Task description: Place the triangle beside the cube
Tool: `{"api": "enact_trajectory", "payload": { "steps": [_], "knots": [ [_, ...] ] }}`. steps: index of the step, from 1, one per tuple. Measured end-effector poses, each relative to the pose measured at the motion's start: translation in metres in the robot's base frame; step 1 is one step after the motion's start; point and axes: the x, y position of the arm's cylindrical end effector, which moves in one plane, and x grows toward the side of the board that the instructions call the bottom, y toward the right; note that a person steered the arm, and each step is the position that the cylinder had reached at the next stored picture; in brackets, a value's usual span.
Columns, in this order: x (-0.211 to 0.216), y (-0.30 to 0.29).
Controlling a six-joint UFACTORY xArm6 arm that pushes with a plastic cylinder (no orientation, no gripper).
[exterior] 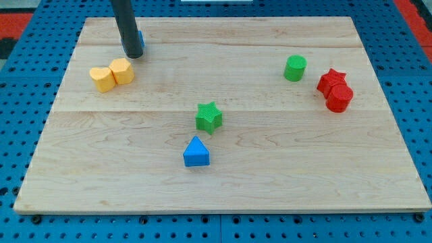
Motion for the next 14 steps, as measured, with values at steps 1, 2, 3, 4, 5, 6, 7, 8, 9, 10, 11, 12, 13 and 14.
{"api": "enact_trajectory", "payload": {
  "steps": [1, 2, 3, 4, 5, 6, 7, 8, 9, 10, 11, 12, 13, 14],
  "knots": [
    [-0.028, 0.006],
    [-0.02, 0.022],
    [0.022, 0.139],
    [0.107, 0.224],
    [0.209, 0.24],
    [0.248, 0.2],
    [0.248, 0.142],
    [0.248, 0.088],
    [0.234, 0.062],
    [0.203, 0.055],
    [0.162, 0.044],
    [0.118, 0.04],
    [0.081, 0.04],
    [0.046, 0.04]
  ]
}}
